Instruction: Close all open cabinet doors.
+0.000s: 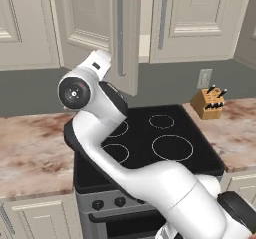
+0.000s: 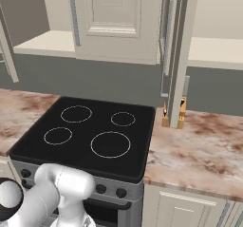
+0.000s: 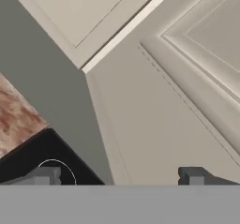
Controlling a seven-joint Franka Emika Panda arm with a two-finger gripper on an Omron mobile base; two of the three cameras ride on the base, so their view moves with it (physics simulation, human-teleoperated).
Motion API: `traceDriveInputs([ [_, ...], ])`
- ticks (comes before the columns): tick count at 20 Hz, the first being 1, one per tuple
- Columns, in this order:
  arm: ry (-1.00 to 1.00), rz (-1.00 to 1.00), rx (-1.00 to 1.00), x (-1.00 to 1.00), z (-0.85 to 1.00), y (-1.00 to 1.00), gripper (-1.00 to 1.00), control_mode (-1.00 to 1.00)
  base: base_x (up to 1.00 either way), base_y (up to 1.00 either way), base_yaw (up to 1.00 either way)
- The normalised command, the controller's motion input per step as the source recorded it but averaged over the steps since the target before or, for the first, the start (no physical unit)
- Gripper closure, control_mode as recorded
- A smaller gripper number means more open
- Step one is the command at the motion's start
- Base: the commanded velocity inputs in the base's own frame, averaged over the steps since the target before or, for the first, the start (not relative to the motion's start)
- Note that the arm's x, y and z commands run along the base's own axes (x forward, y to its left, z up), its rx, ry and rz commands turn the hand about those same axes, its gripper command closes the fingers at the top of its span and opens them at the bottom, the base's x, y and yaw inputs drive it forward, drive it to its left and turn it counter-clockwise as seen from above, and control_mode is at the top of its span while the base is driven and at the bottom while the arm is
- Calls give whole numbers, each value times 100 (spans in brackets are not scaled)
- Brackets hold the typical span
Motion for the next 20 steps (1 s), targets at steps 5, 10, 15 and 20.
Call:
traceDriveInputs([
  [5, 0, 0, -6, 82, 0, 1, -100, -100, 0, 0, 0],
  [10, 3, 0, -2, 87, 0, 0, -100, -100, 0, 0, 0],
  [15, 4, 0, -1, 80, 0, -2, -100, -100, 0, 0, 0],
  [20, 5, 0, 0, 70, 0, -11, -100, -100, 0, 0, 0],
])
